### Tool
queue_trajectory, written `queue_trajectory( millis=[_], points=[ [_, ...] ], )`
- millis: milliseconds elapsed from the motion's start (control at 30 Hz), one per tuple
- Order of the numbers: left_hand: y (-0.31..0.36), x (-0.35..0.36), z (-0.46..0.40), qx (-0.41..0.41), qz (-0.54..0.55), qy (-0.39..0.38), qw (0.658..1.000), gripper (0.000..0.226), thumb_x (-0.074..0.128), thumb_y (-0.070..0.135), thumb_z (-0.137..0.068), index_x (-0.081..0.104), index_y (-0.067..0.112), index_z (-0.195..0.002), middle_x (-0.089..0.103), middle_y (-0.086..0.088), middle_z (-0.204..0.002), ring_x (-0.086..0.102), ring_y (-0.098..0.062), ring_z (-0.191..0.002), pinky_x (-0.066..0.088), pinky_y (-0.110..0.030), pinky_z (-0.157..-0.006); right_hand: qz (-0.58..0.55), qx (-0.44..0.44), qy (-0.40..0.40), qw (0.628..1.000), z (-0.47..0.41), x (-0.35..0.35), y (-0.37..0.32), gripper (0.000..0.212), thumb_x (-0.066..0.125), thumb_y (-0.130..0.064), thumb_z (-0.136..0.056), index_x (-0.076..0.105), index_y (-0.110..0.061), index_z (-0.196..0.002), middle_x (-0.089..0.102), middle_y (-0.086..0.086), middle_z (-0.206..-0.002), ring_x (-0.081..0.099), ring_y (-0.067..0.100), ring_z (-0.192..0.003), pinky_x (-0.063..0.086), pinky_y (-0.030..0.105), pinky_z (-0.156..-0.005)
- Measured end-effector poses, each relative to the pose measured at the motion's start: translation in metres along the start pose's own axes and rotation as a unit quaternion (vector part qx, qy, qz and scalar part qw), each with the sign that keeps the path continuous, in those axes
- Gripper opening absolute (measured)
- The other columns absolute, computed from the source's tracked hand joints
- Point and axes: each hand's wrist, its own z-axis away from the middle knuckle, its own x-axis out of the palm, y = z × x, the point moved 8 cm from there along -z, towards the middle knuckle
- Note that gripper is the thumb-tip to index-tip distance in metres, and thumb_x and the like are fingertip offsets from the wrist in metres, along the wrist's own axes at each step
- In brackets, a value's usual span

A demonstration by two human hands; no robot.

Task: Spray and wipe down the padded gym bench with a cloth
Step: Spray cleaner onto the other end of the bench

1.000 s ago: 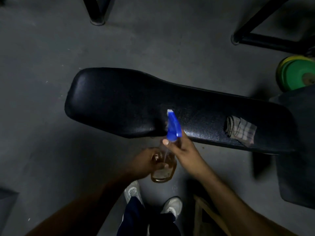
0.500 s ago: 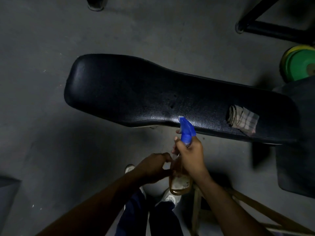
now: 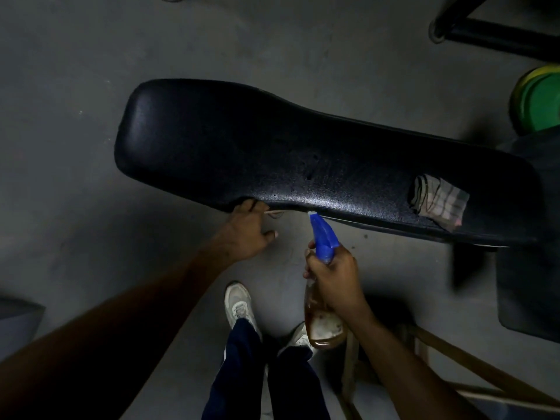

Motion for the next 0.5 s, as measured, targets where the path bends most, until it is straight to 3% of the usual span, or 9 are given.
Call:
queue_trajectory(
  millis=[133,267,500],
  points=[
    [-0.005,-0.005,-0.007,-0.008,-0.028,0.011,1.0,0.081,0.067,0.046,-0.088,0.028,0.017,-0.153,0.016,-0.008,-0.164,0.024,-0.033,-0.147,0.025,-0.043,-0.12,-0.002,0.004,-0.017,1.0,0.005,0.005,0.003,0.022,0.065,-0.045,-0.08,0.064,-0.037,-0.1,0.074,0.004,-0.082,0.076,0.021,-0.067,0.063,0.058,-0.079],
    [-0.009,-0.009,-0.014,-0.012,-0.065,0.016,0.998,0.085,0.064,0.048,-0.09,0.021,0.017,-0.156,0.001,-0.007,-0.168,0.01,-0.029,-0.153,0.01,-0.045,-0.124,0.025,-0.002,-0.04,0.999,0.005,0.011,0.005,0.022,0.064,-0.048,-0.079,0.063,-0.039,-0.1,0.074,0.0,-0.079,0.075,0.019,-0.069,0.062,0.057,-0.081],
    [-0.03,-0.023,-0.019,-0.064,-0.09,0.023,0.994,0.091,0.061,0.05,-0.09,0.01,0.017,-0.159,-0.012,-0.007,-0.167,-0.002,-0.026,-0.154,0.002,-0.048,-0.124,-0.005,-0.003,0.019,1.0,-0.009,-0.009,-0.002,0.02,0.065,-0.043,-0.082,0.065,-0.033,-0.1,0.074,-0.002,-0.075,0.076,0.018,-0.064,0.062,0.057,-0.08]
  ],
)
